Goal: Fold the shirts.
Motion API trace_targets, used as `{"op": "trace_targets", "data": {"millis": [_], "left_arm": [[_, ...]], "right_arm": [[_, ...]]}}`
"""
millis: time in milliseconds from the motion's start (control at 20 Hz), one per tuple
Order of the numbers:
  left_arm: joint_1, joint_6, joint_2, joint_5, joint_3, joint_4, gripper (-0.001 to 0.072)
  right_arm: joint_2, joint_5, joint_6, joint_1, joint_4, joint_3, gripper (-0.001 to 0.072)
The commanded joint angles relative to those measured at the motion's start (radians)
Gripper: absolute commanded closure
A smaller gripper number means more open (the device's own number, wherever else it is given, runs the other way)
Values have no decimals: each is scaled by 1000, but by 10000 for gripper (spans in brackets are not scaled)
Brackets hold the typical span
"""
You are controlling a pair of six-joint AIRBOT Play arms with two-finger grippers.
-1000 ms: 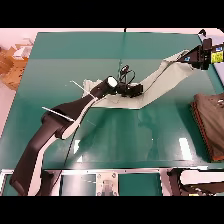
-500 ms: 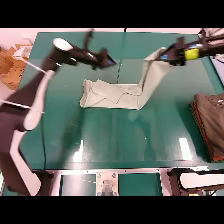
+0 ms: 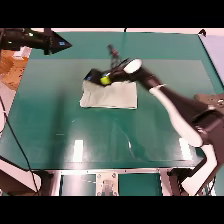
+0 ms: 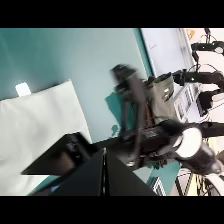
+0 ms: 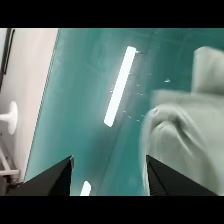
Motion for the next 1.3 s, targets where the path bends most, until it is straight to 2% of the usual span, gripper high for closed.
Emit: {"op": "trace_targets", "data": {"millis": [0, 50, 150, 250, 350, 400, 450, 500, 650, 900, 1100, 1150, 1200, 1250], "left_arm": [[67, 27, 11, -34, 1, 3, 683], [73, 37, 11, -27, 1, 17, 683], [79, 37, 11, -12, 1, 85, 683], [77, 38, 11, 8, 1, 169, 683], [77, 33, 11, 18, 1, 320, 684], [74, 10, 11, 29, 1, 429, 684], [70, -21, 11, 41, 1, 557, 684], [67, -40, 11, 47, 1, 660, 684], [66, -83, 11, 60, 1, 851, 684], [66, -83, 11, 54, 1, 864, 684], [66, -87, 11, 54, 1, 861, 684], [66, -88, 11, 52, 1, 861, 684], [66, -87, 11, 45, 1, 861, 683], [66, -87, 11, 35, 1, 861, 683]], "right_arm": [[-53, -68, -15, 21, -14, 33, 229], [-20, 45, -14, -52, -47, 43, 231], [40, 237, -9, -211, -73, 42, 425], [77, 398, 2, -354, -105, 26, 420], [101, 500, 24, -478, -174, -31, 420], [108, 515, 27, -518, -196, -77, 383], [109, 517, 27, -547, -198, -139, 218], [109, 511, 26, -560, -199, -196, 162], [103, 406, 14, -572, -206, -330, 133], [53, 380, 7, -536, -200, -347, 130], [26, 270, -46, -458, -74, -344, 132], [25, 231, -68, -445, -20, -336, 203], [25, 221, -100, -439, 23, -317, 517], [28, 237, -116, -440, 51, -285, 685]]}}
